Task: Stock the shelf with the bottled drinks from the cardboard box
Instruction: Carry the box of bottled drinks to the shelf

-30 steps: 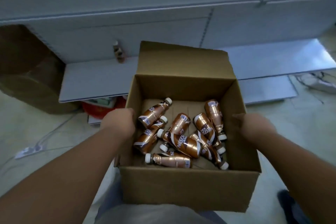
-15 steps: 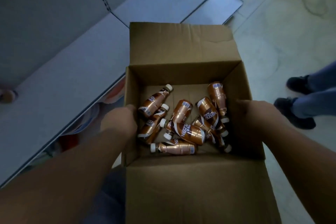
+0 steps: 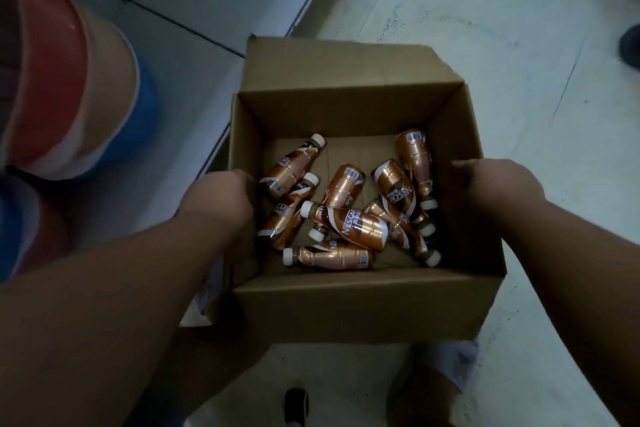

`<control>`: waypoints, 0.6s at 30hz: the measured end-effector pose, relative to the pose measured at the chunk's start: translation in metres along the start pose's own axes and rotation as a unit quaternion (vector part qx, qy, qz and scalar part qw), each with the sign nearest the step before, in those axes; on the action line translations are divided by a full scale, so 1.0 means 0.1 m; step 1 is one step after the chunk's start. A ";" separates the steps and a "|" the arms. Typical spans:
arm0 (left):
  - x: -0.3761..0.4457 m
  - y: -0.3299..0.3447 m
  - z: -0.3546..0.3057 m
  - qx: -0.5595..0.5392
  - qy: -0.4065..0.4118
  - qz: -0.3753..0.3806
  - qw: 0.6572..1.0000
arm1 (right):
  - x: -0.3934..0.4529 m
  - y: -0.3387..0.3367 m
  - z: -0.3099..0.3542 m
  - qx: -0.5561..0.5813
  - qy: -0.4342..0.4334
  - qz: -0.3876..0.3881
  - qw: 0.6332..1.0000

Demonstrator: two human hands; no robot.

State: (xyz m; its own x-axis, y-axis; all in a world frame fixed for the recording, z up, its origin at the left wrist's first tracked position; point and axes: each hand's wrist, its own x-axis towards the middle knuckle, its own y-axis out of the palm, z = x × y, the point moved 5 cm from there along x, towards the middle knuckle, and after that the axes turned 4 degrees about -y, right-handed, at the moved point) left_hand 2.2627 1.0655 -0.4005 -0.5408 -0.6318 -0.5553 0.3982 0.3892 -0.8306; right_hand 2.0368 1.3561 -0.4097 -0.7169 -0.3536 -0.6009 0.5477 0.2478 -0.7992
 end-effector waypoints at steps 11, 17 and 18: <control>-0.11 0.10 0.01 0.063 0.039 0.024 0.997 | -0.29 0.36 0.16 -0.086 0.057 0.020 0.994; -0.21 0.24 -0.17 -0.079 0.047 0.010 0.996 | -0.47 0.40 0.72 -0.019 0.028 -0.035 0.999; -0.17 0.30 -0.21 -0.101 0.054 0.021 0.993 | -0.48 0.48 0.86 -0.006 -0.001 -0.035 0.999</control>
State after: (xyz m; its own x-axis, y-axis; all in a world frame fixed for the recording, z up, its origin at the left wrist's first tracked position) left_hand 2.2681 1.1023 -0.4172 -0.6072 -0.5414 -0.5816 0.2714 0.5466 -0.7922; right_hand 2.1346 1.3070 -0.4181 -0.7523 -0.3721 -0.5436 0.4913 0.2328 -0.8393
